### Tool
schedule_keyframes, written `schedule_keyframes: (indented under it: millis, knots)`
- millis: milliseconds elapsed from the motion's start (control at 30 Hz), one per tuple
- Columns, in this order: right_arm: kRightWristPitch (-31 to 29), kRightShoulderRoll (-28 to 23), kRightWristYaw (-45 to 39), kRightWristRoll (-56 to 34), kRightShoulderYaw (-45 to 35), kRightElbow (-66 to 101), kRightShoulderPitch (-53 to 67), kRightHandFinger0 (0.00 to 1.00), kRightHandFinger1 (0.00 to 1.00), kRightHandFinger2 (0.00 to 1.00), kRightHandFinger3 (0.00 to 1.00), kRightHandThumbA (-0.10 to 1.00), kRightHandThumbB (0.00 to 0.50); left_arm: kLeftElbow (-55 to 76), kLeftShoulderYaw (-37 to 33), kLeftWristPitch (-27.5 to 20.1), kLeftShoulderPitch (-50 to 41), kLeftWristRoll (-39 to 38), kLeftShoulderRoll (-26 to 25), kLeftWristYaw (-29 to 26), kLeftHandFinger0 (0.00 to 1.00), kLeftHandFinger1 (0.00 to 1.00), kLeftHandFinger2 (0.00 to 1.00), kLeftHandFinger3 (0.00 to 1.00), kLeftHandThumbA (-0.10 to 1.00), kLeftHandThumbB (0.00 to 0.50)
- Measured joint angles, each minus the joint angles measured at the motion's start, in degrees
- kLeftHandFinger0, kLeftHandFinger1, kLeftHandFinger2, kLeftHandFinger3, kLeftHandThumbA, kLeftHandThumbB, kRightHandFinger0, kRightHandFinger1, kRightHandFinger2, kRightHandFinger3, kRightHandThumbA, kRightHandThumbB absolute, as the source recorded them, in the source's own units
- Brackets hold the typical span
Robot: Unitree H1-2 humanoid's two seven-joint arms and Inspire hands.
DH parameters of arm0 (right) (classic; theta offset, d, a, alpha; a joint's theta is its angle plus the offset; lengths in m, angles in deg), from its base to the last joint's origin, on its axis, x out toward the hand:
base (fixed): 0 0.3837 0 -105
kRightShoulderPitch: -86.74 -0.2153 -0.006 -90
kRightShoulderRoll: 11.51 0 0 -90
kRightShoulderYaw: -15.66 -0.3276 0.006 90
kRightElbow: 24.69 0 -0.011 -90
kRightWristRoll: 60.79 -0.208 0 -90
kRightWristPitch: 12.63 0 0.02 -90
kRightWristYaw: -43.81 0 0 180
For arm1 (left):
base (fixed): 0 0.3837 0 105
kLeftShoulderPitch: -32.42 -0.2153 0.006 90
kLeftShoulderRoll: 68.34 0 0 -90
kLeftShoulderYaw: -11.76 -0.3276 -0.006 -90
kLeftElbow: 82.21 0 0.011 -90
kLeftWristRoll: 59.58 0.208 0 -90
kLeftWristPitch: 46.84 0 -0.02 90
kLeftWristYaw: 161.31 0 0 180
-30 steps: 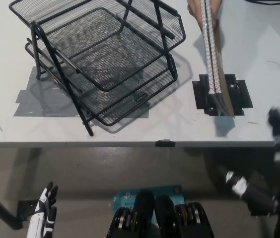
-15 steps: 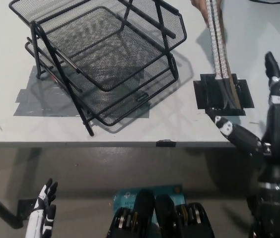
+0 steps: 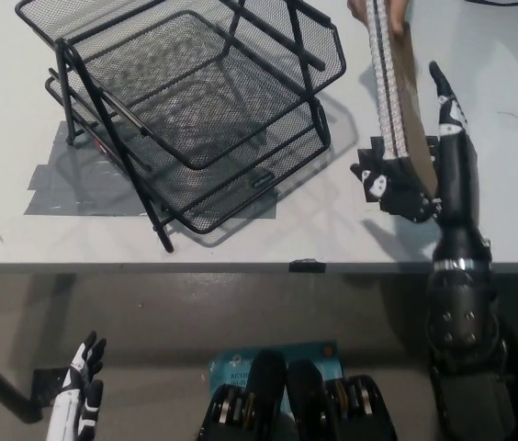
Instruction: A person hands a notebook to the robot and the robot grabs it with its right hand and places it in the file tray kept in the centre of the desk infront of it.
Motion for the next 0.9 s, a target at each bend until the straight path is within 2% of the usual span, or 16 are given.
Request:
schedule_keyframes:
  millis: [300, 367, 400, 433, 467, 500, 533, 567, 600, 633, 733, 767, 800, 833, 900]
  knots:
    - [0.1, -1.34, 7.47, 4.32, 1.81, -12.17, -6.02, 1.0, 1.0, 1.0, 1.0, 1.0, 0.352, 0.0, -0.02, -0.01, 0.03, -0.07, -0.42, 0.0, 1.0, 1.0, 1.0, 1.0, 1.0, 0.317]
    - [0.21, -1.64, 9.19, 5.12, 2.27, -14.43, -6.94, 1.0, 1.0, 1.0, 1.0, 0.97, 0.34, 0.0, -0.02, -0.01, 0.0, -0.07, -0.44, 0.0, 1.0, 1.0, 1.0, 1.0, 1.0, 0.319]
    - [0.25, -1.73, 10.18, 5.63, 2.48, -15.81, -7.46, 1.0, 1.0, 1.0, 1.0, 0.94, 0.314, 0.0, -0.02, 0.0, 0.01, -0.07, -0.46, 0.01, 1.0, 1.0, 1.0, 1.0, 1.0, 0.313]
    - [0.32, -1.72, 11.34, 6.17, 2.6, -17.1, -7.84, 1.0, 1.0, 1.0, 1.0, 0.84, 0.245, 0.0, -0.02, 0.0, 0.03, -0.09, -0.49, 0.01, 1.0, 1.0, 1.0, 1.0, 1.0, 0.312]
    - [0.38, -1.71, 12.19, 6.45, 2.66, -17.82, -8.02, 0.91, 1.0, 1.0, 1.0, 0.74, 0.089, -0.01, -0.02, 0.01, 0.04, -0.09, -0.5, 0.02, 1.0, 1.0, 1.0, 1.0, 1.0, 0.309]
    - [0.47, -1.69, 13.38, 6.82, 2.66, -18.89, -8.17, 0.35, 0.38, 0.46, 0.59, 0.77, 0.018, -0.01, -0.02, 0.01, 0.04, -0.12, -0.5, 0.03, 1.0, 1.0, 1.0, 1.0, 1.0, 0.308]
    - [0.47, -1.68, 14.34, 6.96, 2.64, -19.67, -8.21, 0.11, 0.16, 0.26, 0.42, 0.8, 0.004, -0.04, -0.03, 0.03, 0.04, -0.15, -0.5, 0.04, 1.0, 1.0, 1.0, 1.0, 1.0, 0.307]
    - [0.47, -1.68, 15.19, 7.03, 2.61, -20.36, -8.21, 0.0, 0.01, 0.01, 0.08, 0.91, 0.0, -0.06, -0.02, 0.03, 0.04, -0.18, -0.5, 0.04, 1.0, 1.0, 1.0, 1.0, 1.0, 0.316]
    - [0.46, -1.69, 16.02, 7.07, 2.54, -21.06, -8.24, 0.0, 0.0, 0.0, 0.02, 0.93, 0.0, -0.08, -0.02, 0.03, 0.03, -0.2, -0.5, 0.04, 1.0, 1.0, 1.0, 1.0, 1.0, 0.316]
    - [0.47, -1.71, 17.36, 7.09, 2.31, -22.18, -8.26, 0.0, 0.0, 0.02, 0.03, 1.0, 0.017, -0.09, -0.02, 0.03, 0.03, -0.23, -0.51, 0.04, 1.0, 1.0, 1.0, 1.0, 1.0, 0.313]
    - [0.6, -1.77, 19.88, 7.06, 1.45, -23.53, -8.4, 0.0, 0.0, 0.07, 0.07, 0.99, 0.001, -0.09, -0.02, 0.02, 0.05, -0.24, -0.59, 0.04, 1.0, 1.0, 1.0, 1.0, 1.0, 0.317]
    - [0.61, -1.93, 21.58, 7.02, 0.75, -23.56, -8.55, 0.06, 0.04, 0.17, 0.33, 0.98, 0.0, -0.09, -0.01, 0.02, 0.05, -0.23, -0.68, 0.03, 1.0, 1.0, 1.0, 1.0, 1.0, 0.318]
    - [0.6, -2.05, 22.6, 6.95, 0.26, -23.46, -8.71, 0.25, 0.24, 0.41, 0.58, 0.98, 0.0, -0.09, -0.01, 0.02, 0.05, -0.23, -0.75, 0.03, 1.0, 1.0, 1.0, 1.0, 1.0, 0.322]
    - [0.6, -2.13, 23.07, 6.89, -0.14, -23.21, -8.81, 0.36, 0.28, 0.4, 0.65, 0.99, 0.0, -0.08, -0.01, 0.01, 0.05, -0.26, -0.78, 0.03, 1.0, 1.0, 1.0, 1.0, 1.0, 0.323]
    - [0.6, -2.39, 24.9, 6.79, -0.88, -21.94, -9.18, 0.29, 0.19, 0.27, 0.54, 1.0, 0.002, -0.08, -0.01, 0.0, 0.05, -0.34, -0.91, 0.04, 1.0, 1.0, 1.0, 1.0, 1.0, 0.314]
